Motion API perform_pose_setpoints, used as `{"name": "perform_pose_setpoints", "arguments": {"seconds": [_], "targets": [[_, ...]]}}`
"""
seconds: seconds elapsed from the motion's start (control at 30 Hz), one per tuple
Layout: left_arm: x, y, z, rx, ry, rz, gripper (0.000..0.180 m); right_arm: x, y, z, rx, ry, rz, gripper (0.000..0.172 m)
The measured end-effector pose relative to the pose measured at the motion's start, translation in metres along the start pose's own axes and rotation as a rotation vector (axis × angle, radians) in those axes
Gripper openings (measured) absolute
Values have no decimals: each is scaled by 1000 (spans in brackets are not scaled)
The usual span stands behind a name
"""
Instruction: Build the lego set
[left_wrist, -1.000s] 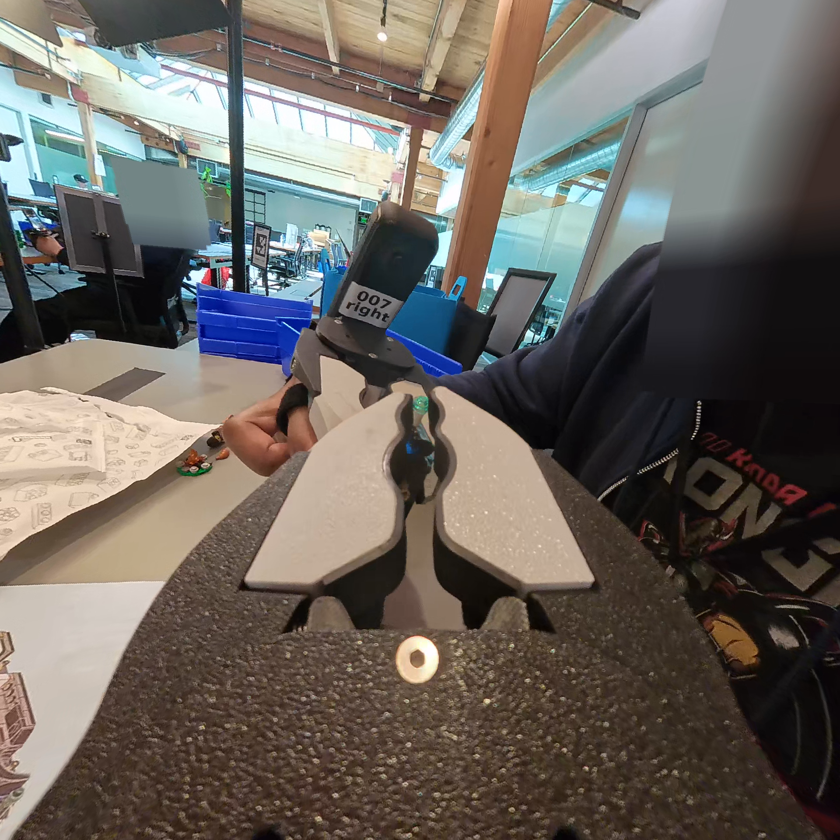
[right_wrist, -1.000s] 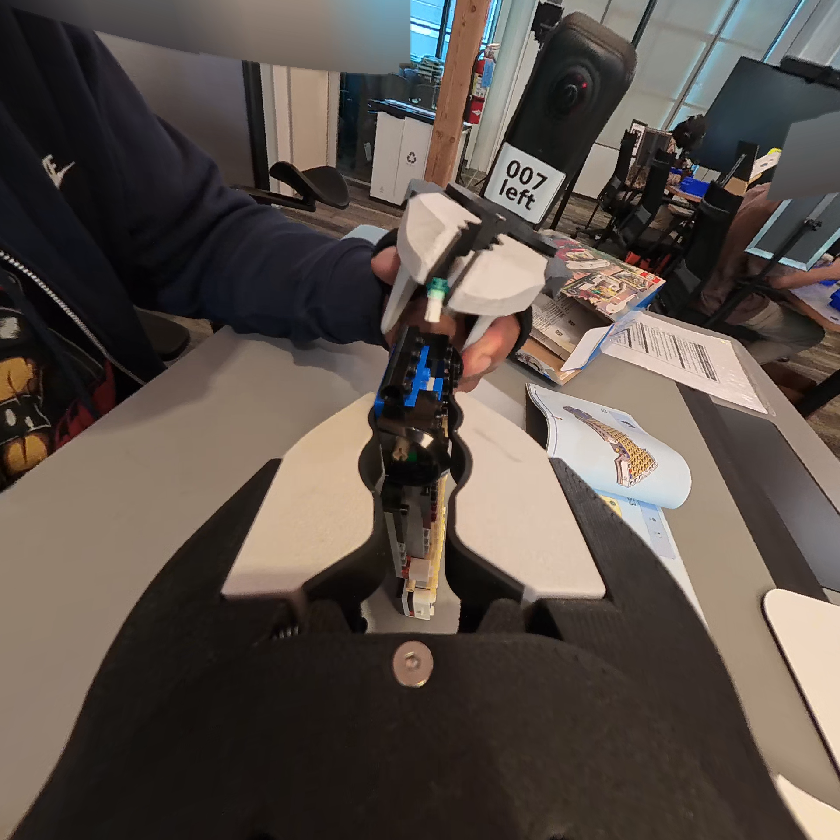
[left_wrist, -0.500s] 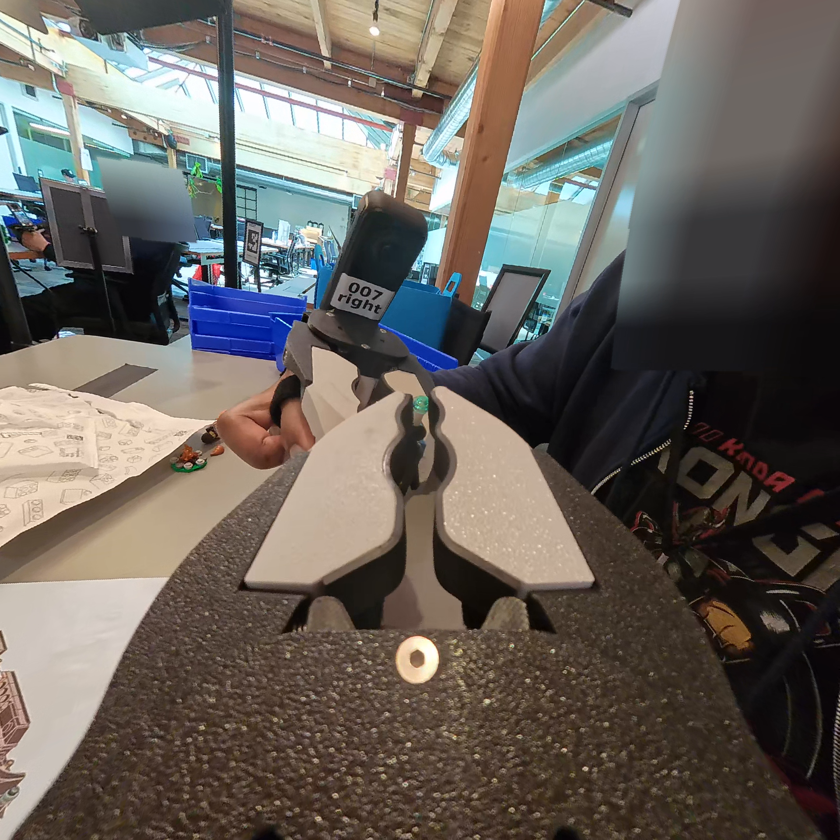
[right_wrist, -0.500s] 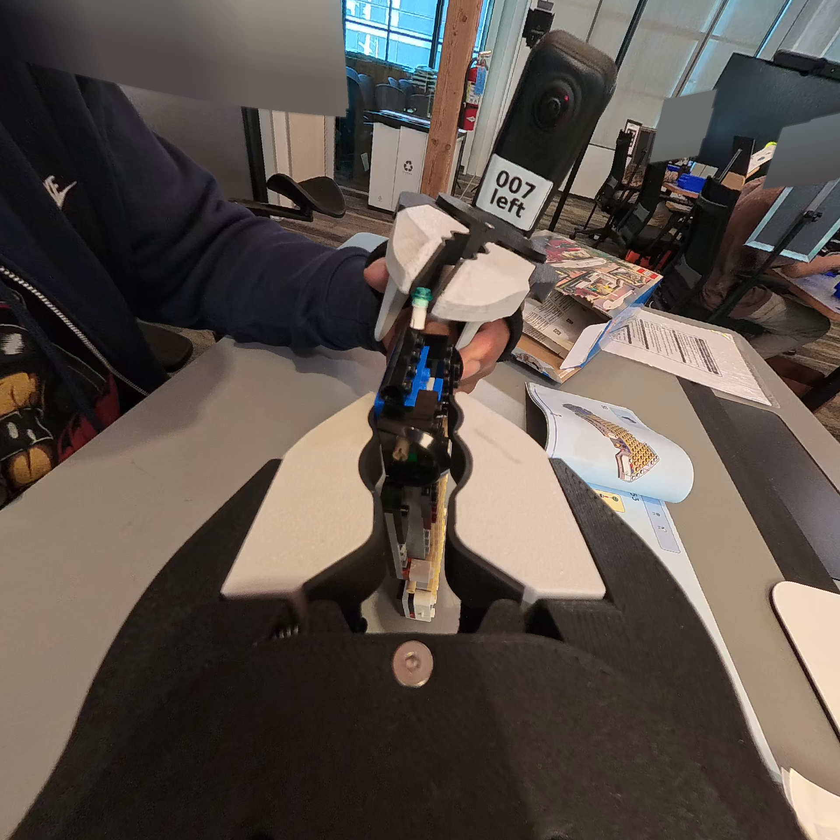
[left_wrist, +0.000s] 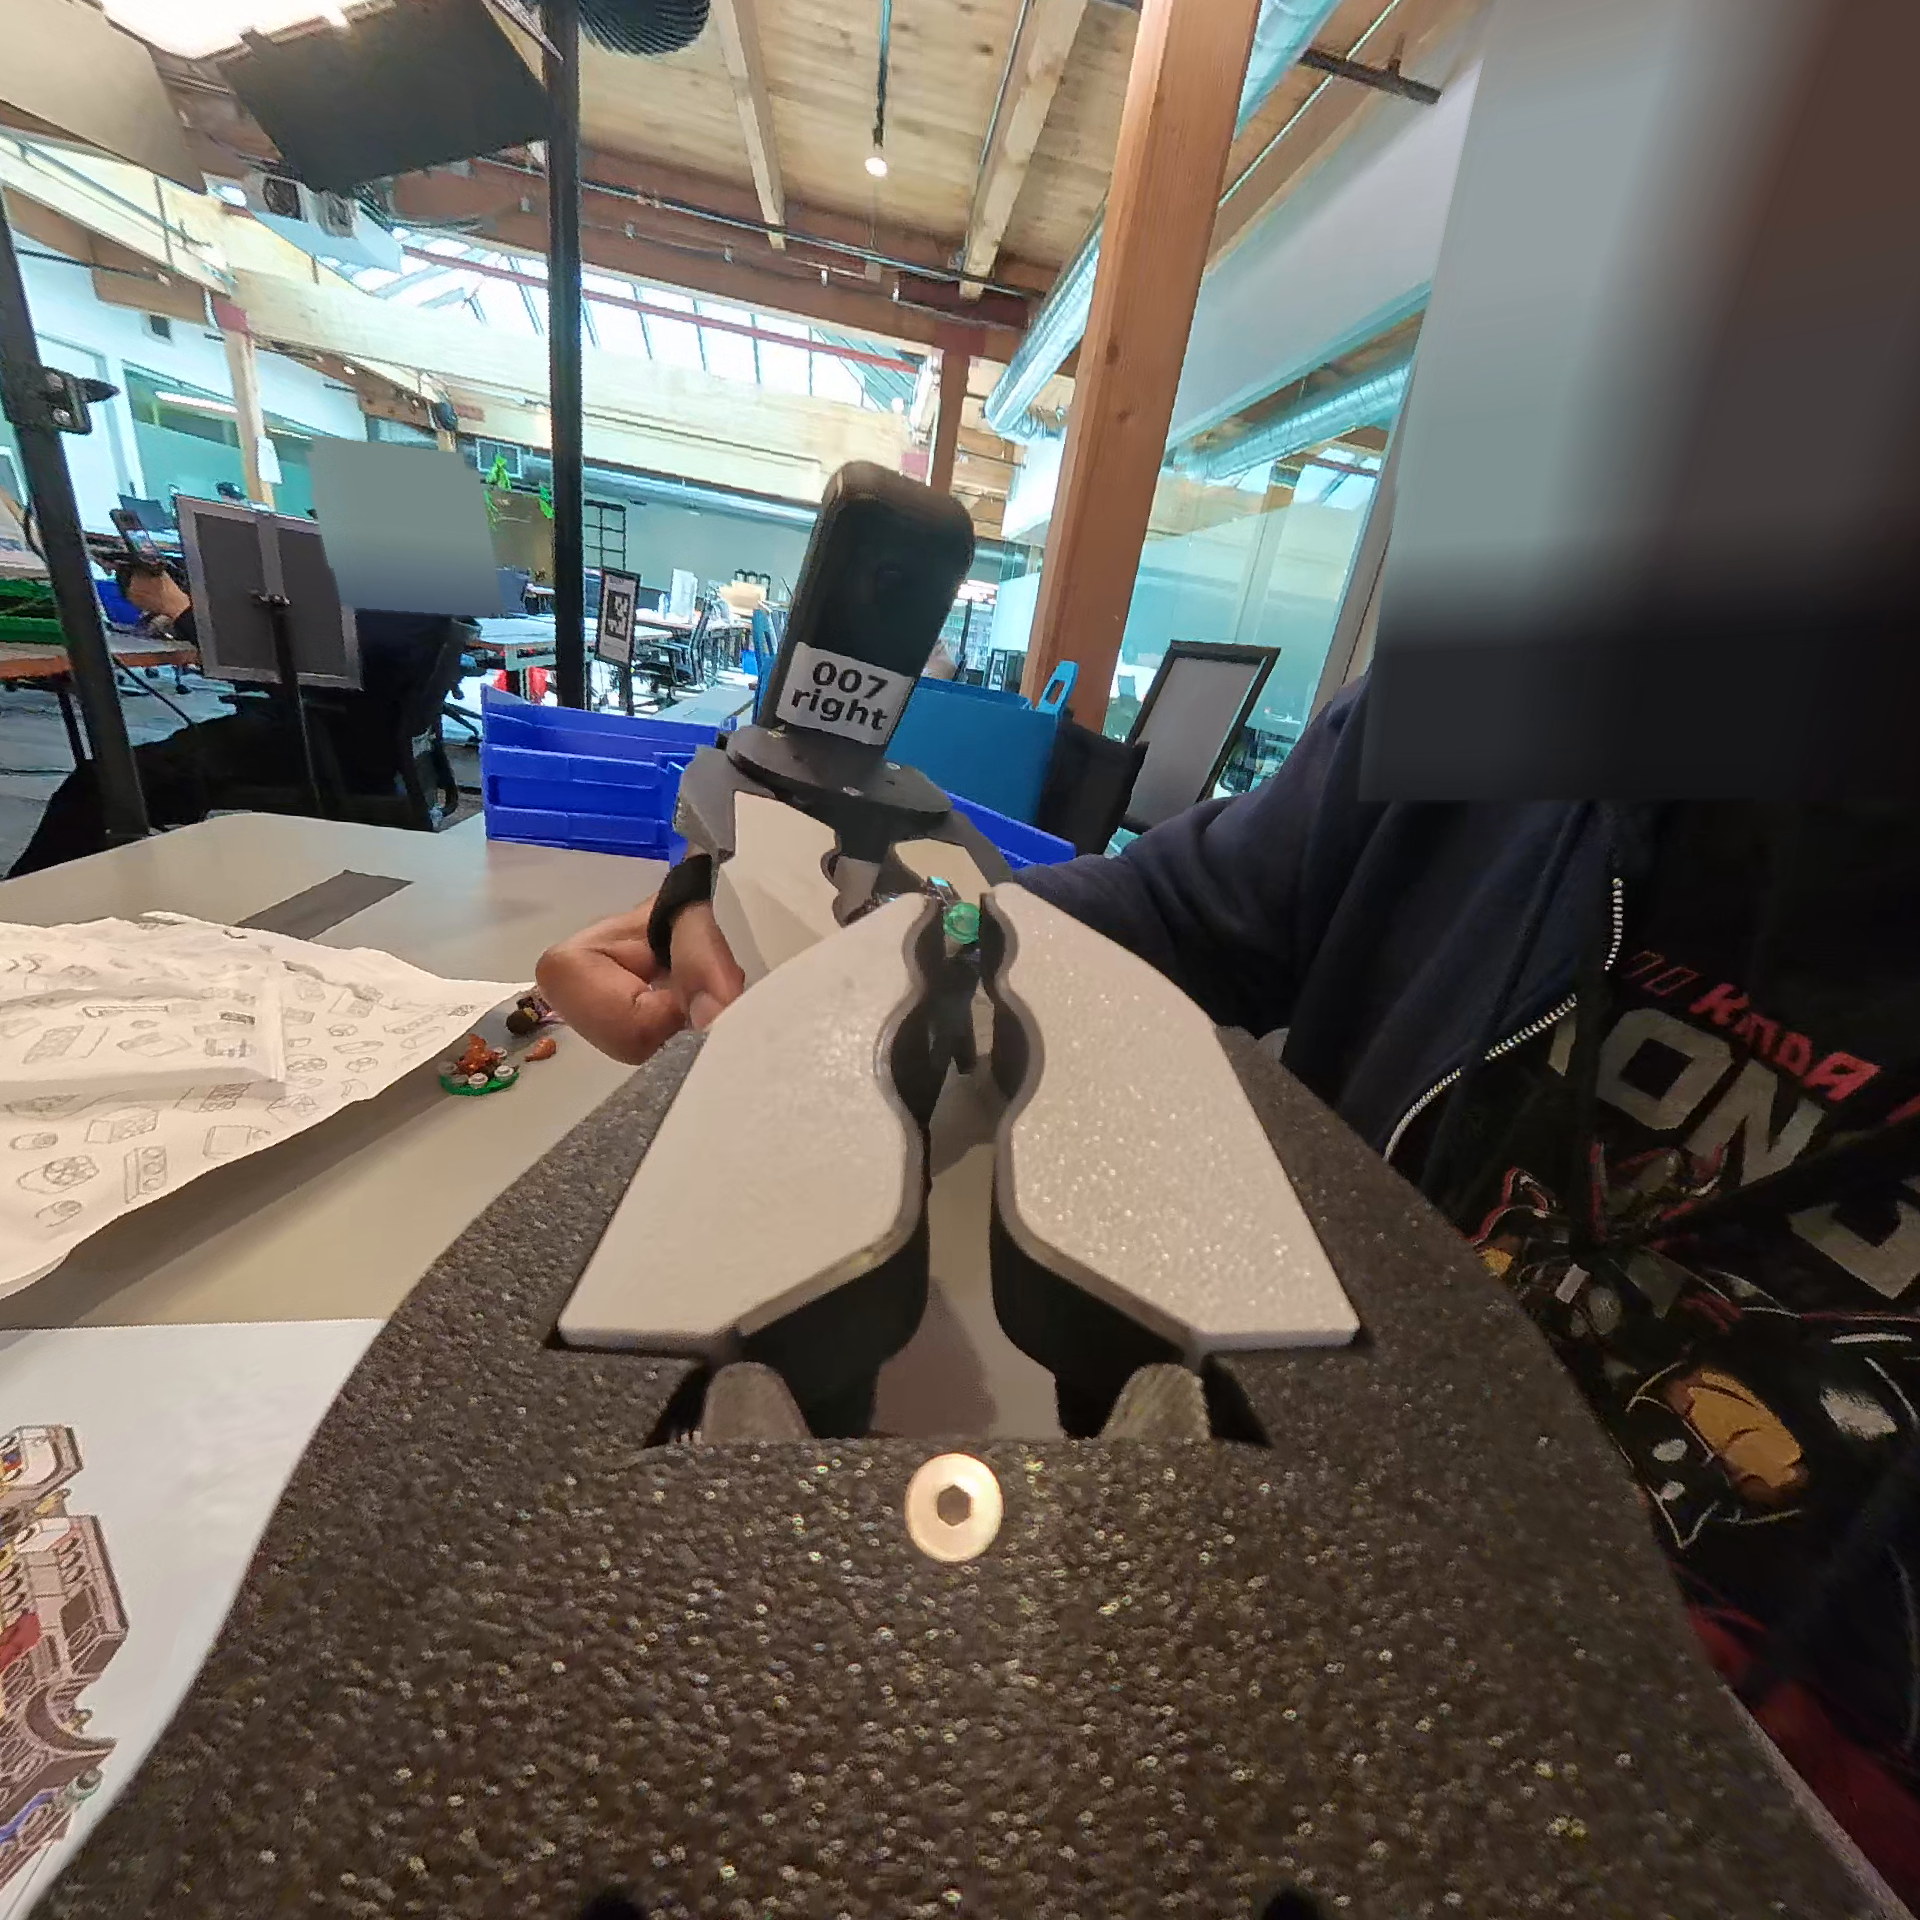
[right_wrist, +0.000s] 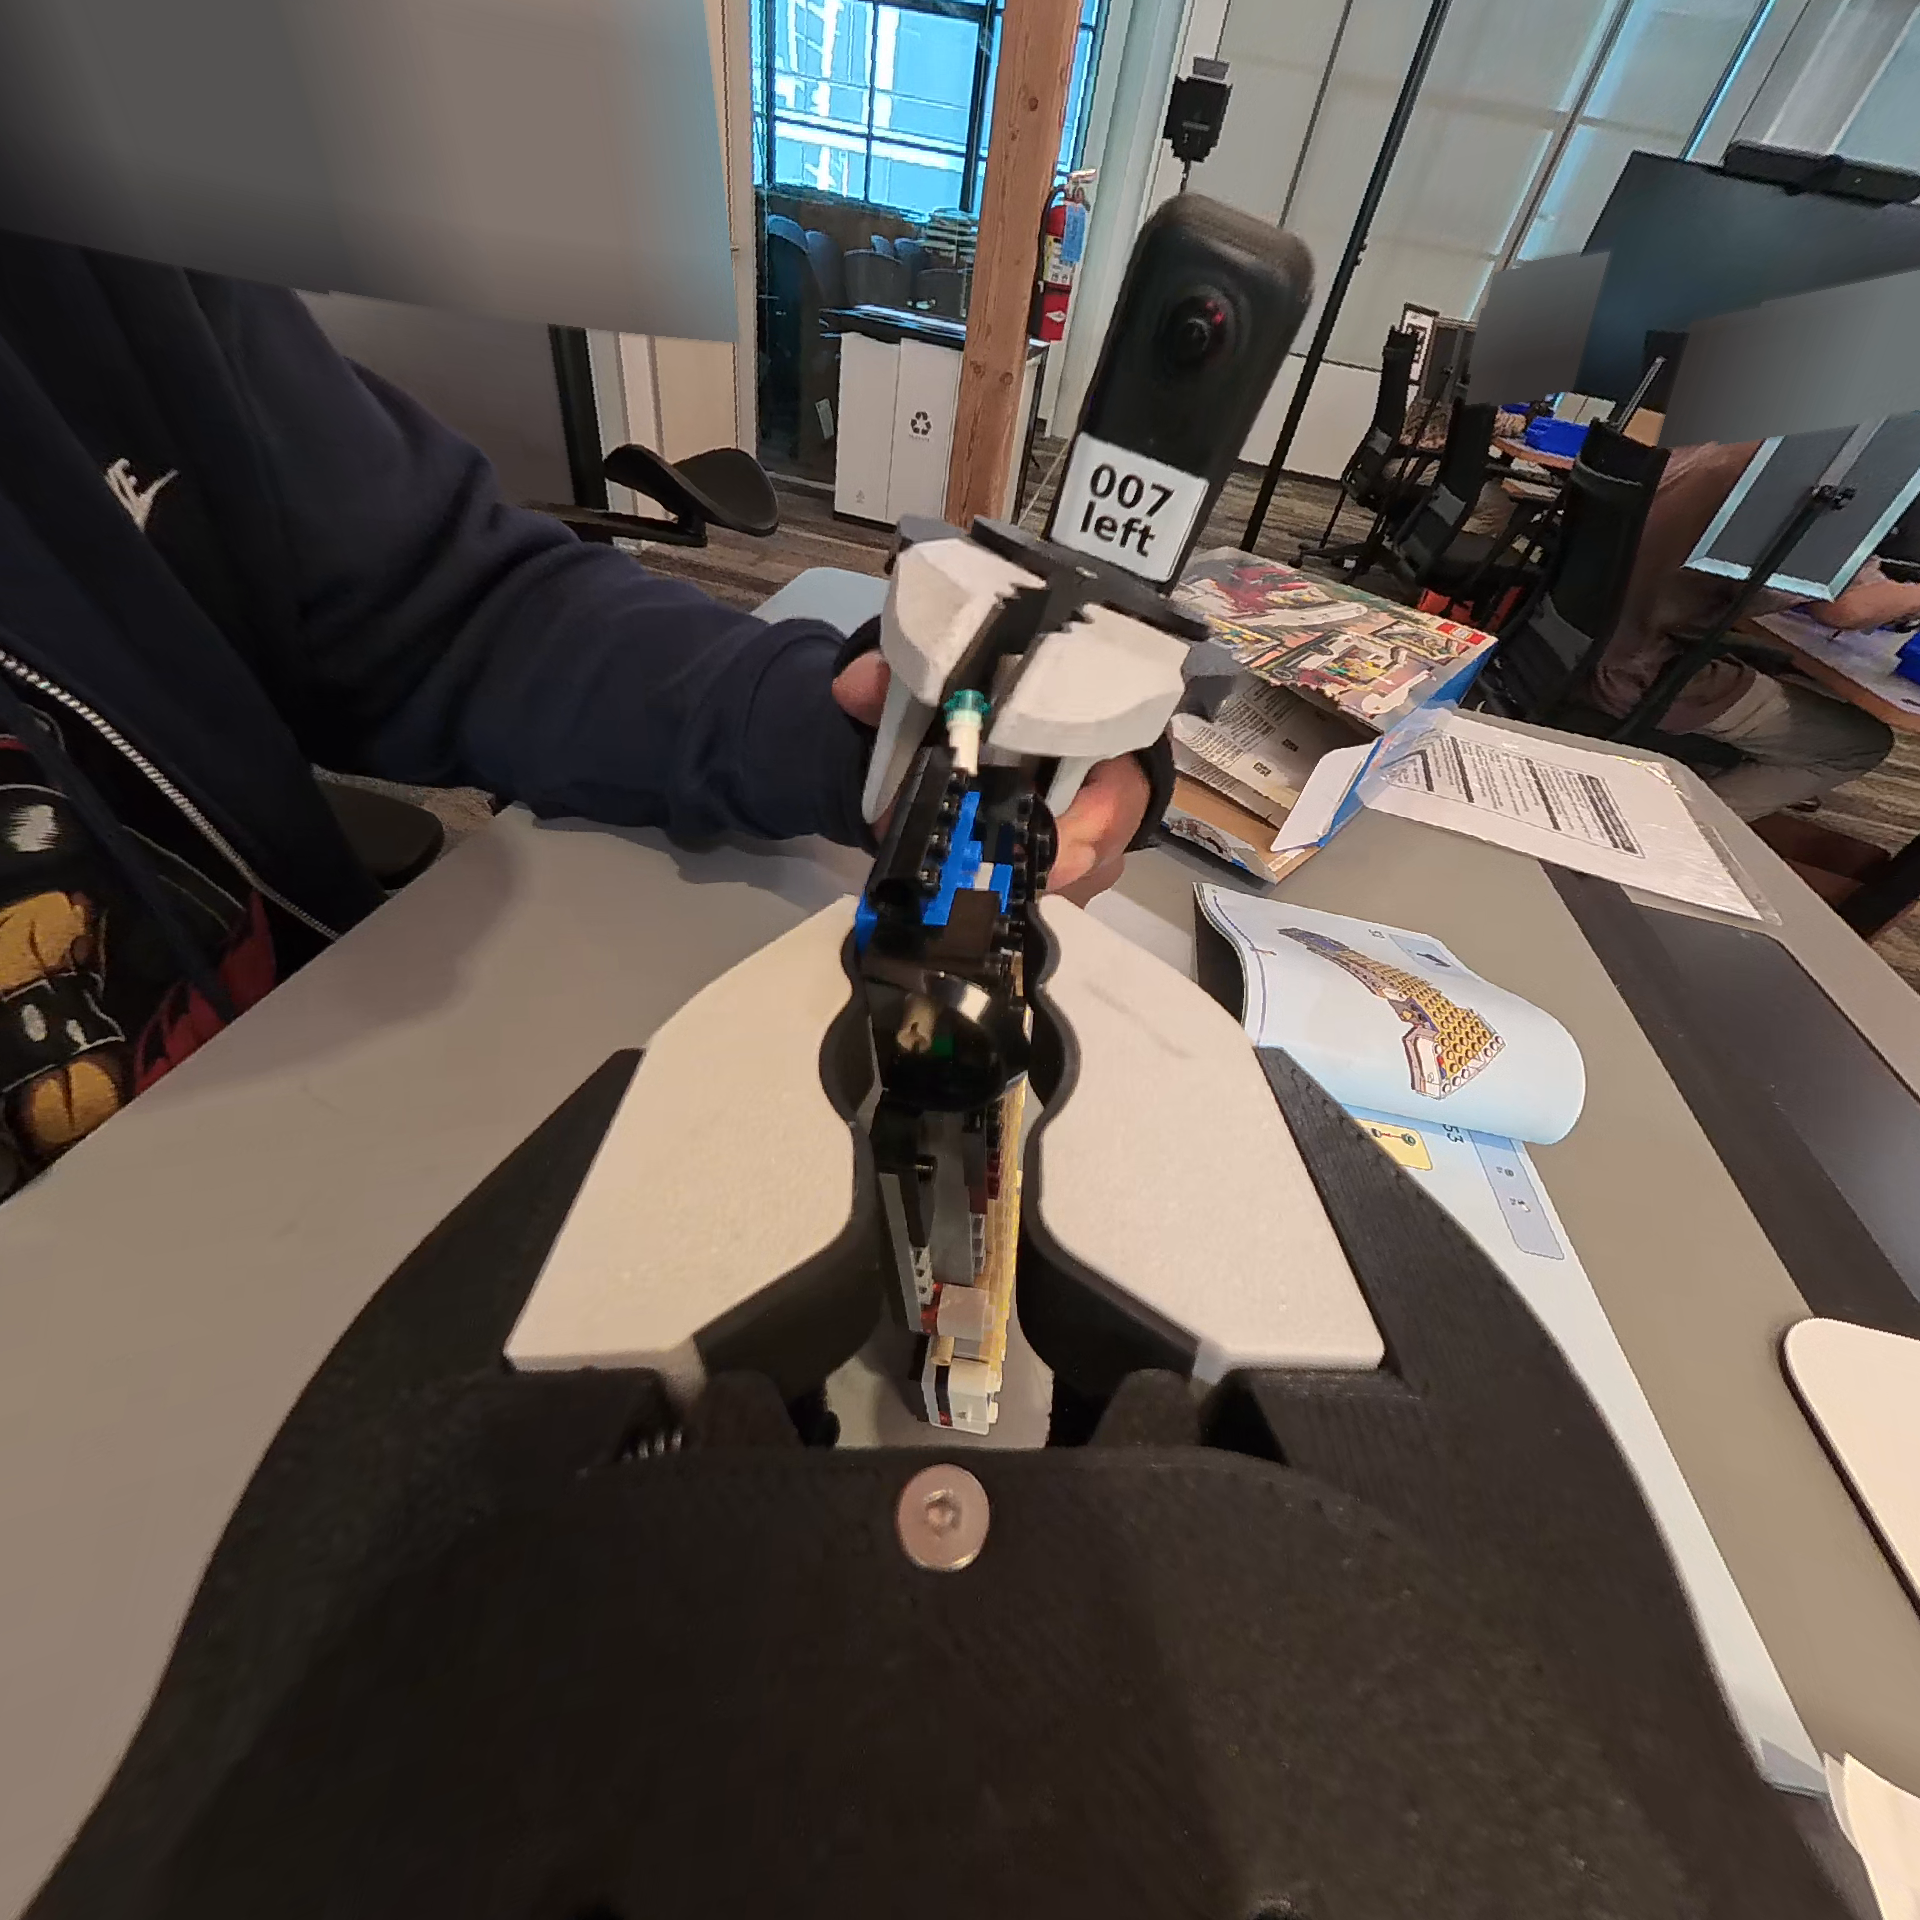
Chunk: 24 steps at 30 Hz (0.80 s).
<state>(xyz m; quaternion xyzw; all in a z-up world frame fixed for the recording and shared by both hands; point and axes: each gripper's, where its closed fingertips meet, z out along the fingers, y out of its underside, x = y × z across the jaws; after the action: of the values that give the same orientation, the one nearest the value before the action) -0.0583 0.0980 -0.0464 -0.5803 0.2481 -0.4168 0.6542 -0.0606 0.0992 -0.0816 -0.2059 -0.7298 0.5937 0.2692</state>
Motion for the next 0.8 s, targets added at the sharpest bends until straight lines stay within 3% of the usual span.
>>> {"name": "perform_pose_setpoints", "arguments": {"seconds": [0.8], "targets": [[4, 8, -4, -198, -173, 268, 7, -2, -1, 3, -13, 7, -12, 26]]}}
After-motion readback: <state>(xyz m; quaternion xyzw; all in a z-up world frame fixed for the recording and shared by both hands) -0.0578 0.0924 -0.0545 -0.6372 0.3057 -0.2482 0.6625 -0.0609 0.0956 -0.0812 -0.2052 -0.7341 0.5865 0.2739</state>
